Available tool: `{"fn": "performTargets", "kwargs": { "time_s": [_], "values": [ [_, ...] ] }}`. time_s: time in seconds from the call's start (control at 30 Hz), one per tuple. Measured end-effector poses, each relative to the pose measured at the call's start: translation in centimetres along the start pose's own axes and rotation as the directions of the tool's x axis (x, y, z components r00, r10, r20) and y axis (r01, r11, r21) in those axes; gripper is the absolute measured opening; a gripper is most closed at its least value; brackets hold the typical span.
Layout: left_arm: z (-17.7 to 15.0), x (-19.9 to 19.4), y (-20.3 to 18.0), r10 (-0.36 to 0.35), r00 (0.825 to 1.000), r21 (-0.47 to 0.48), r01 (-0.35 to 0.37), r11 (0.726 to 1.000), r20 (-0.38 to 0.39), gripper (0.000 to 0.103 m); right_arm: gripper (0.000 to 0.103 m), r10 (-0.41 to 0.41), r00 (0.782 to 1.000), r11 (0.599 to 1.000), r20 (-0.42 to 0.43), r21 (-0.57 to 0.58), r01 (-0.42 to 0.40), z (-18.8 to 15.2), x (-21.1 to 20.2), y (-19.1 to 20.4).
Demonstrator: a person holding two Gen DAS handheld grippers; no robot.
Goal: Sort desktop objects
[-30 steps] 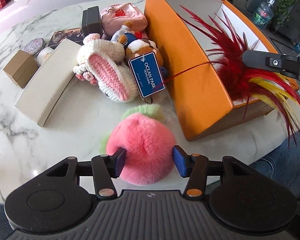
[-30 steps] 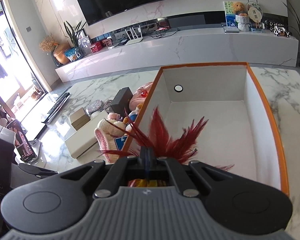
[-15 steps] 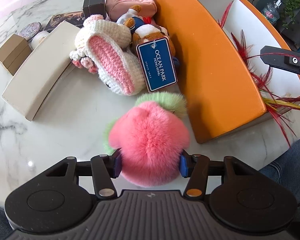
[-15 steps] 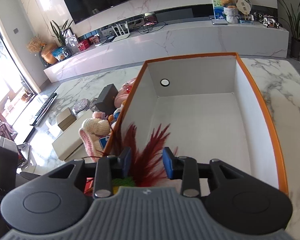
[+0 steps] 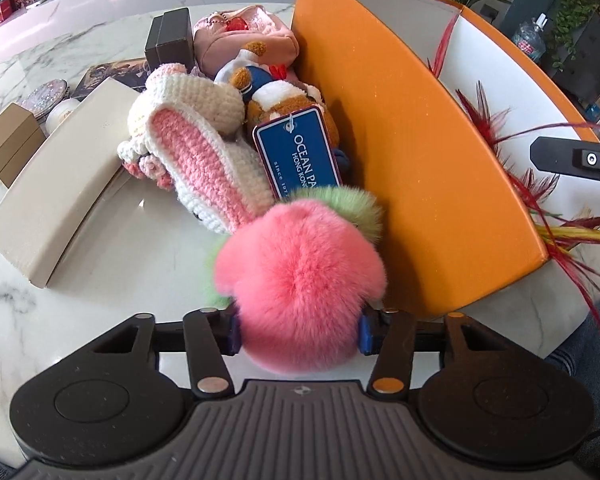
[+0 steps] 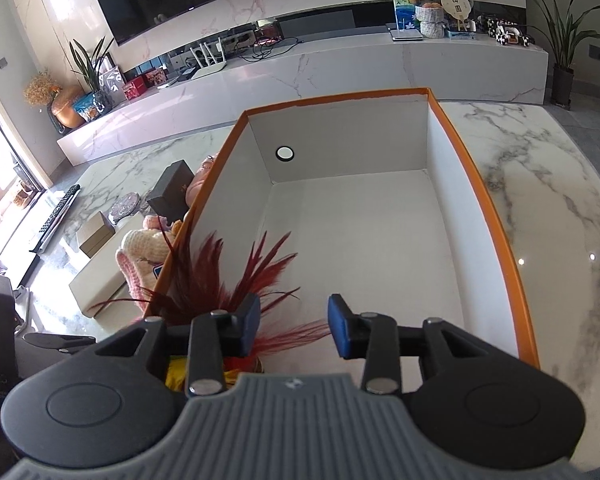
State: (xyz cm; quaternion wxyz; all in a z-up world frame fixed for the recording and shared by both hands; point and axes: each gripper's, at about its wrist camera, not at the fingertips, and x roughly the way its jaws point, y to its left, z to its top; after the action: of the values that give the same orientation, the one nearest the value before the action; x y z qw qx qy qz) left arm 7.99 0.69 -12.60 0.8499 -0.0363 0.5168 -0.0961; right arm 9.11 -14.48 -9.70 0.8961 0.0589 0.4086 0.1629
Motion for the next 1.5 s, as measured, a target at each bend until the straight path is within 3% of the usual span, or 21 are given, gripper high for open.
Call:
{"fn": "performTargets", "kwargs": {
  "time_s": [0.13, 0.27, 0.3, 0.7, 1.0, 1.3, 1.5],
  "values": [
    [-0.2, -0.3, 0.5, -0.038, 0.999, -0.024, 0.038, 0.999, 0.002, 0.039, 0.041, -0.022, 1.0, 1.0, -0.006, 0.015, 0.022, -0.2, 0.0, -0.6],
    [-0.6, -1.3, 0.3, -0.059, 0.998, -0.024, 0.059, 0.998, 0.013, 0.008, 0.041, -0.029, 1.0, 0.999, 0.0, 0.018, 0.029, -0.5, -0.4, -0.7],
    [-0.6, -1.6, 0.3, -0.055, 0.998, -0.021, 0.055, 0.998, 0.018, 0.007, 0.041, -0.03, 1.0, 0.999, 0.001, 0.019, 0.03, -0.6, -0.5, -0.7],
    [0.2, -5.8, 0.0, -0.024, 0.992, -0.013, 0.026, 1.0, 0.127, 0.002, 0.041, -0.021, 1.0, 0.999, 0.022, 0.029, 0.02, -1.3, -1.7, -0.6],
    [1.7, -10.2, -1.0, -0.038, 0.972, 0.008, 0.038, 0.999, 0.233, 0.001, 0.041, -0.022, 0.999, 0.999, 0.046, 0.045, 0.02, -1.5, -2.6, -1.1],
    [4.7, -15.0, -3.8, -0.14, 0.928, 0.106, 0.11, 0.988, 0.346, 0.001, 0.041, -0.015, 0.997, 0.998, 0.078, 0.057, 0.011, -1.2, -3.6, -1.9],
    [7.6, -15.6, -8.0, -0.249, 0.897, 0.234, 0.17, 0.957, 0.366, 0.001, 0.041, -0.022, 0.991, 0.999, 0.134, 0.048, 0.015, 0.4, -5.4, -3.1]
  ]
}}
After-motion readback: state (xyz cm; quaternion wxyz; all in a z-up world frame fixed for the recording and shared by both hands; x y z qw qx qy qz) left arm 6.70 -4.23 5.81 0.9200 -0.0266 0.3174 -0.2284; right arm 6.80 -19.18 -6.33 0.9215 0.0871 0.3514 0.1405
